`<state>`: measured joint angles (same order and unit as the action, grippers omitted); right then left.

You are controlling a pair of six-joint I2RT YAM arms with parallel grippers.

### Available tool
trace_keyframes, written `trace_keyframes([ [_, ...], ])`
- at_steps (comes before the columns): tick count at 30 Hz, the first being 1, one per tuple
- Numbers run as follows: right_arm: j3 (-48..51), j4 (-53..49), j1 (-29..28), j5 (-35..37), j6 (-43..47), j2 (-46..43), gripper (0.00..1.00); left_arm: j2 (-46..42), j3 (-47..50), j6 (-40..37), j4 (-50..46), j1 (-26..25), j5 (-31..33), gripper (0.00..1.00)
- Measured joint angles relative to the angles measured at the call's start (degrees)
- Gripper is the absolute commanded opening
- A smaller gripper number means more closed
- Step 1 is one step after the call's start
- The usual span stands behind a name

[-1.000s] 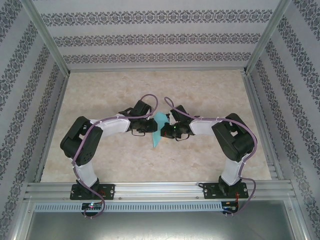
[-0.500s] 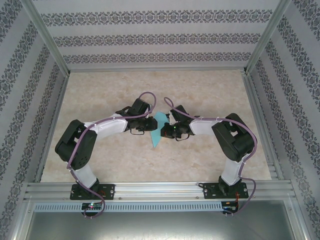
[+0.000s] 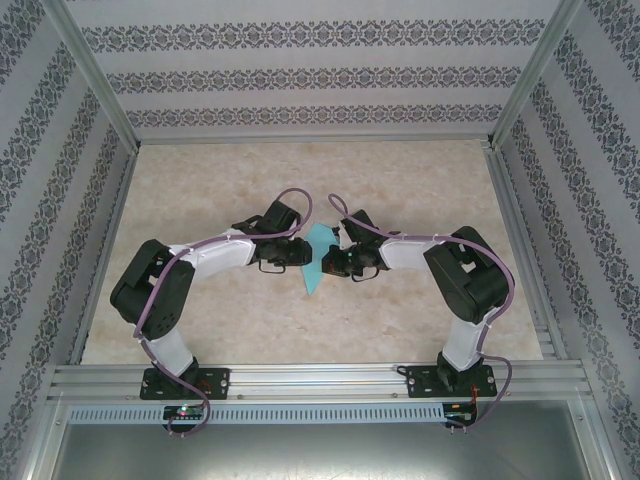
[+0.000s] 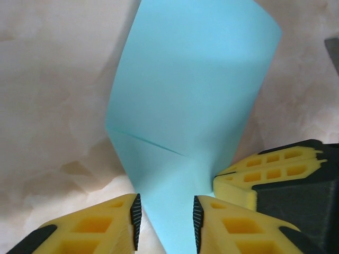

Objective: Fold a paper plane with a square sheet of paper (pick it up from the middle)
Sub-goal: Fold the wing for the fifth time at the center of the table.

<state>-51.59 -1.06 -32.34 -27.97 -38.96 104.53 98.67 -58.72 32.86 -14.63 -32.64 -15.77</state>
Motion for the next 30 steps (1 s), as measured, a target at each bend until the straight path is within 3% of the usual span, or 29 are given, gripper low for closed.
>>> trace_keyframes([
  [22, 0.0, 0.0, 0.52, -0.17, 0.2, 0.0, 0.05, 4.02, 0.13, 1.9, 1.95, 0.02, 1.31, 0.41],
  [30, 0.11, 0.13, 0.66, -0.17, 0.17, -0.02, 0.04, 4.02, 0.42, 3.15, 4.02, 0.02, -0.81, 0.19],
])
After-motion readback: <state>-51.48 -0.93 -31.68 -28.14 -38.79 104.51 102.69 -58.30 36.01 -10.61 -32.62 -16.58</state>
